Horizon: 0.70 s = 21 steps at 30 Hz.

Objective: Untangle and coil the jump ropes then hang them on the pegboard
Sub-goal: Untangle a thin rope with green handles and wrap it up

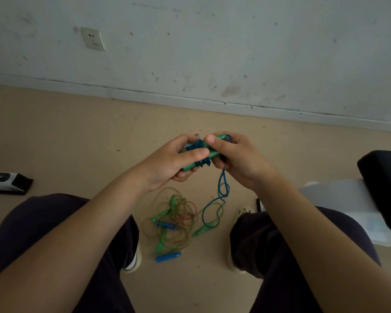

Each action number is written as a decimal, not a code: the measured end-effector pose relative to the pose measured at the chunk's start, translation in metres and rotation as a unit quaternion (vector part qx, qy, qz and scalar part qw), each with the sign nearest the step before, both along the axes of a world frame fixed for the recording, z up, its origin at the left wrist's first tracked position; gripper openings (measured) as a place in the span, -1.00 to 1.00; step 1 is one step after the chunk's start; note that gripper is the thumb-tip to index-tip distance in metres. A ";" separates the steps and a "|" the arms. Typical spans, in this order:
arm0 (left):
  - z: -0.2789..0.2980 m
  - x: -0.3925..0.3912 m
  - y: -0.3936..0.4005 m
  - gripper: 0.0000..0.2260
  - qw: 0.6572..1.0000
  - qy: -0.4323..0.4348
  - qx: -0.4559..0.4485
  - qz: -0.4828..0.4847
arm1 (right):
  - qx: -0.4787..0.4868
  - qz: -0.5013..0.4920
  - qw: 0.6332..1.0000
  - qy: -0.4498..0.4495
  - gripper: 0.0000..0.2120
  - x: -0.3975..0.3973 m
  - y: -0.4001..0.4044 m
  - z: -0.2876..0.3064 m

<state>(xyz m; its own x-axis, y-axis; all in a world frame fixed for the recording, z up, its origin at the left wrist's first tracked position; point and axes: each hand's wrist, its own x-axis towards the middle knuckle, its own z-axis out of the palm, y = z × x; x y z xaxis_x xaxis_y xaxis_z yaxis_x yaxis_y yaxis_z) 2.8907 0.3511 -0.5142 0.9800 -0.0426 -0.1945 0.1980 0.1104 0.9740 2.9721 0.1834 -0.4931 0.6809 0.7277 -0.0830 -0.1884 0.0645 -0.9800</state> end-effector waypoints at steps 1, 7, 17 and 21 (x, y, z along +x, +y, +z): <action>0.000 0.000 0.000 -0.58 1.000 0.000 0.013 -0.003 | -0.008 -0.004 1.000 -0.003 -0.83 0.000 0.000 0.000; 0.002 -0.002 0.003 -0.62 0.994 0.026 0.078 -0.069 | -0.078 -0.056 0.994 -0.051 -0.80 -0.002 0.002 -0.004; 0.005 -0.003 0.003 -0.83 0.992 -0.022 0.120 -0.017 | -0.016 -0.019 0.999 -0.034 -0.75 -0.005 0.008 -0.010; 0.005 -0.004 0.002 -0.65 0.995 -0.062 0.081 0.022 | 0.002 0.000 0.999 -0.034 -0.87 -0.003 0.007 -0.005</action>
